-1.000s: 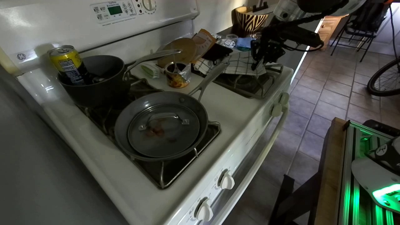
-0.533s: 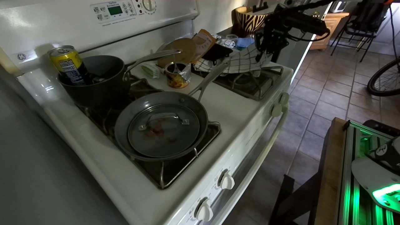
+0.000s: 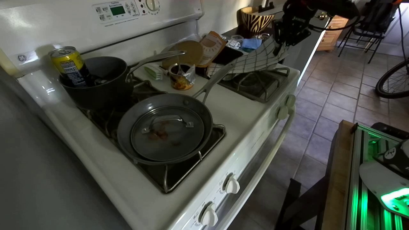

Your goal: Fold the towel, then put the towel on the pan

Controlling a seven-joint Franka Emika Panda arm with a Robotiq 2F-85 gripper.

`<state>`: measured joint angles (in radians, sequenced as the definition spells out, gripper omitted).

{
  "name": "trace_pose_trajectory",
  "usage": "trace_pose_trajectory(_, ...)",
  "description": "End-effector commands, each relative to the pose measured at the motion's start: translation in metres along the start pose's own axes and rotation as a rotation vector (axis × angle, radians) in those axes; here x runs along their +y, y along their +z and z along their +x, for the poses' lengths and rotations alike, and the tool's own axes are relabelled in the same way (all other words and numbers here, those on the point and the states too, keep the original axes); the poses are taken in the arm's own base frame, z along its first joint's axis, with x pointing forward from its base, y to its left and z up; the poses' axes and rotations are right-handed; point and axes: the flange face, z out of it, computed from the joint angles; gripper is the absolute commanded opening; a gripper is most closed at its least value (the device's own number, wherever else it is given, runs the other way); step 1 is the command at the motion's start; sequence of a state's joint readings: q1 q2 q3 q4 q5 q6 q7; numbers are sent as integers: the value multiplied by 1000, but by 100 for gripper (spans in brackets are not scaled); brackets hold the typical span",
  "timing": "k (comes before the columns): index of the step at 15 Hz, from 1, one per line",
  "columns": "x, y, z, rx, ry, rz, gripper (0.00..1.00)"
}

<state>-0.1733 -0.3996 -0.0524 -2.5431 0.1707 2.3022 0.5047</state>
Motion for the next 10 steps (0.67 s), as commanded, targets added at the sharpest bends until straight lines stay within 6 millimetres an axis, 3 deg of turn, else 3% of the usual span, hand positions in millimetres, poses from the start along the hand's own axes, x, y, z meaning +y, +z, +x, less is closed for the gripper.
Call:
trace_pose_trajectory(1,33,-38,-19,3,32,-22,2)
trace_pose_trajectory(6,70,-72,-30,12,88,-49,2)
trace_pose_trajectory(10,82,-88,-37,22,119,-29,2)
